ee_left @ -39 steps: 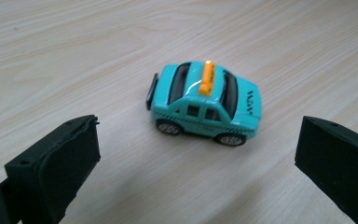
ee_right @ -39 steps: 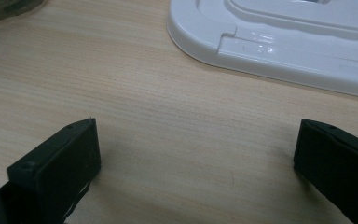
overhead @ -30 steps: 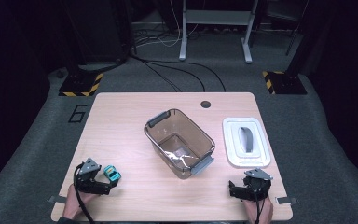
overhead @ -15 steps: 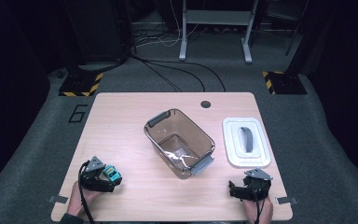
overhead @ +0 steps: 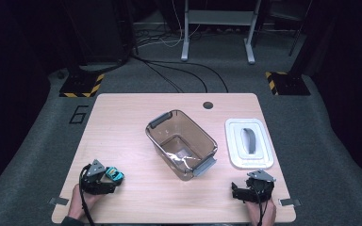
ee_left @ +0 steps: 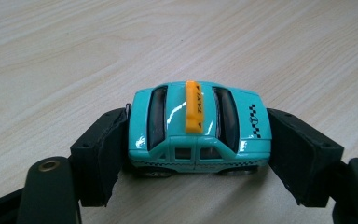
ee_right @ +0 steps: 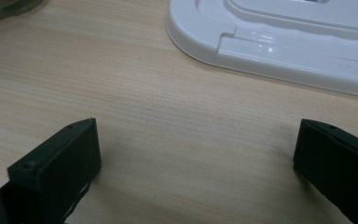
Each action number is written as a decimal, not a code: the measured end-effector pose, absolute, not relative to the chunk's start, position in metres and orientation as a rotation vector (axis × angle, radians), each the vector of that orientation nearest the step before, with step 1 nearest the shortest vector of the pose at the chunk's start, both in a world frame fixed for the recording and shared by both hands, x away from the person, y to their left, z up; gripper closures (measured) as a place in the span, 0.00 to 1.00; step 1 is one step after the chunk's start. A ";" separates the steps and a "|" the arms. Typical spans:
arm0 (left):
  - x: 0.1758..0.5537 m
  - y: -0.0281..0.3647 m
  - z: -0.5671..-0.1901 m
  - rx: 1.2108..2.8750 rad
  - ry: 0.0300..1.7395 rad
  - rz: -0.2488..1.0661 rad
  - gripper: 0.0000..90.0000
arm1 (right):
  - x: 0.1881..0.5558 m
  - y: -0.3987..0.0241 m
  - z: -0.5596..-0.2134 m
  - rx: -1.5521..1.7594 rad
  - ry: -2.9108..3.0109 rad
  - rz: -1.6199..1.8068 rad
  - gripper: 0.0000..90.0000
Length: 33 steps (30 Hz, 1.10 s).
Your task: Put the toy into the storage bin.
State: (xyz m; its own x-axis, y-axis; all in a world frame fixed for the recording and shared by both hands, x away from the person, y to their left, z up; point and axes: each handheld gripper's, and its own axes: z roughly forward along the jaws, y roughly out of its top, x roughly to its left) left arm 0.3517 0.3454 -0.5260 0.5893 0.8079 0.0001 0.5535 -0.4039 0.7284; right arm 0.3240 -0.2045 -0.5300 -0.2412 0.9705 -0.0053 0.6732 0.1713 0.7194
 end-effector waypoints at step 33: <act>0.360 0.348 -0.486 2.070 1.029 0.464 0.28 | 0.324 -0.205 -0.530 1.549 1.984 0.839 0.00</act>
State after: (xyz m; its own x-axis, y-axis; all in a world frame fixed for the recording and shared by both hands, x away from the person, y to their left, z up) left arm 0.3601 0.3480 -0.4856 0.6084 0.7935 -0.0129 0.5155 -0.3828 0.7667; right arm 0.3243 -0.2047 -0.5300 -0.2408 0.9706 -0.0034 0.6737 0.1697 0.7193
